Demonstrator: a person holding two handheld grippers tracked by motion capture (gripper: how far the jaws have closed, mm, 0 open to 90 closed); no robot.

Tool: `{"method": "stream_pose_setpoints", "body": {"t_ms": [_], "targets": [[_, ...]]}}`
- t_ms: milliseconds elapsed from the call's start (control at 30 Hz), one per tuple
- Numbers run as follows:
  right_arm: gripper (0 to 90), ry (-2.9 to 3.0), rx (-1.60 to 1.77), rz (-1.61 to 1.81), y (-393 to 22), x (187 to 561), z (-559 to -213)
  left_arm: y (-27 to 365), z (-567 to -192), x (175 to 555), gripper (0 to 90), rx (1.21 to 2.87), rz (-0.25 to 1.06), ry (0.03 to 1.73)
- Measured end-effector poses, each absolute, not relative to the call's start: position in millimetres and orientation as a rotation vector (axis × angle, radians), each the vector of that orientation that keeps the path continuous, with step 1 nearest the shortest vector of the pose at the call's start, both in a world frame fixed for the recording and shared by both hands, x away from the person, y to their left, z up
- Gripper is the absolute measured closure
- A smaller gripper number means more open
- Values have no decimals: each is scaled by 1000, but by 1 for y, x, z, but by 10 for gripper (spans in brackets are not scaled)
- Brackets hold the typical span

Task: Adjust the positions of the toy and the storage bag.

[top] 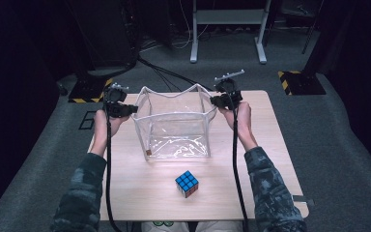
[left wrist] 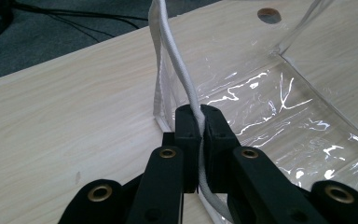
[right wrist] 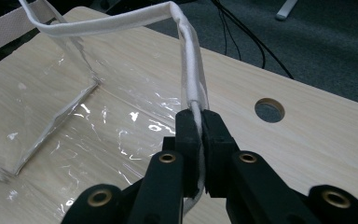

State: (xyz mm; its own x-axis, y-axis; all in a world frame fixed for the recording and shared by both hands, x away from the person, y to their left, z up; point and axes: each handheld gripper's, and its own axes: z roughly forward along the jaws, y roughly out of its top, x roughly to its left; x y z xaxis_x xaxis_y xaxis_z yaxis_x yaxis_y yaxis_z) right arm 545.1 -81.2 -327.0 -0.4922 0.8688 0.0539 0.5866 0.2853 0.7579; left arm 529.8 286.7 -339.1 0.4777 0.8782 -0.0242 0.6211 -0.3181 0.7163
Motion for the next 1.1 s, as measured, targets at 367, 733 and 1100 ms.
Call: {"method": "stream_pose_setpoints", "body": {"t_ms": [367, 733, 1100], "targets": [[867, 2149, 1329, 1024, -99, 545, -323, 265, -335, 534, 863, 2075, 494, 1192], [867, 2127, 1372, 1000, -112, 551, -327, 248, -335, 540, 863, 2098, 491, 1177], [867, 2125, 1391, 981, -117, 557, -338, 245, -342, 545, 862, 2105, 481, 1205]]}}
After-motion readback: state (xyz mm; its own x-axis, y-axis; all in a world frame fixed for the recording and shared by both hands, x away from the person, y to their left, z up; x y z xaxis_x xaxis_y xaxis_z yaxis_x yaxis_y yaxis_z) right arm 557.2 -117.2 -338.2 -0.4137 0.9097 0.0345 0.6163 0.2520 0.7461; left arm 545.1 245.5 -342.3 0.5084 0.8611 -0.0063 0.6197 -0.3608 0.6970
